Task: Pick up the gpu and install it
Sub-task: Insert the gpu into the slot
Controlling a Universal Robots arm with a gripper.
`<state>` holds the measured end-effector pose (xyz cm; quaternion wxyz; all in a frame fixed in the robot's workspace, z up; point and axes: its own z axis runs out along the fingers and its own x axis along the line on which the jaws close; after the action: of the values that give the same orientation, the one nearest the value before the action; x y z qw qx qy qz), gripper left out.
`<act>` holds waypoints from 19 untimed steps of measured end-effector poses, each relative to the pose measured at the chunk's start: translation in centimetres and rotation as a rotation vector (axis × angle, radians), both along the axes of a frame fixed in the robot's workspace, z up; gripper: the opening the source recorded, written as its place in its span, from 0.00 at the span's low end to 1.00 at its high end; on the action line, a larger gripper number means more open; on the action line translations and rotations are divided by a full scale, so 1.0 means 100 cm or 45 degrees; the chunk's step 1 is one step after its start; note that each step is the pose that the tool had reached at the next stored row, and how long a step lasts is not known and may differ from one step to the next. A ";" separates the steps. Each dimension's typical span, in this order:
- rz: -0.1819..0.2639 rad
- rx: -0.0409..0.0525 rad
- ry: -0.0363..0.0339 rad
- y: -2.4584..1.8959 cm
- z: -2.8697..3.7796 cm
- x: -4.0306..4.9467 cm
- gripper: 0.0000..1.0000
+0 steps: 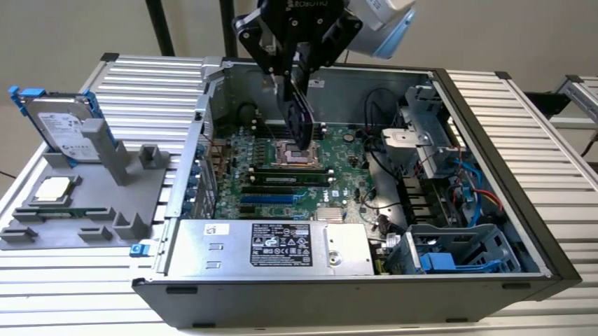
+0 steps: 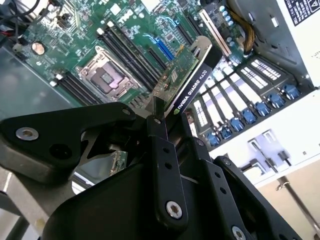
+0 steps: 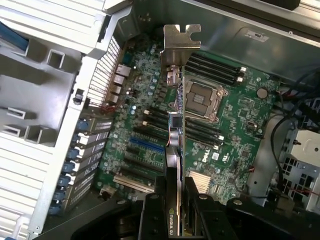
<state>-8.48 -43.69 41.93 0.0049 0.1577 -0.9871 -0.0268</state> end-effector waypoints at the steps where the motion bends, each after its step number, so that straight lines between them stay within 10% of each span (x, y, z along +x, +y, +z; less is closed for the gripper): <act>1: 0.009 0.000 0.0000 0.0000 0.0000 0.0000 0.00; 19: 0.167 0.000 0.0000 0.0000 0.0000 0.0000 0.00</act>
<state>-8.48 -43.69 41.93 0.0066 0.2222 -0.9746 -0.0264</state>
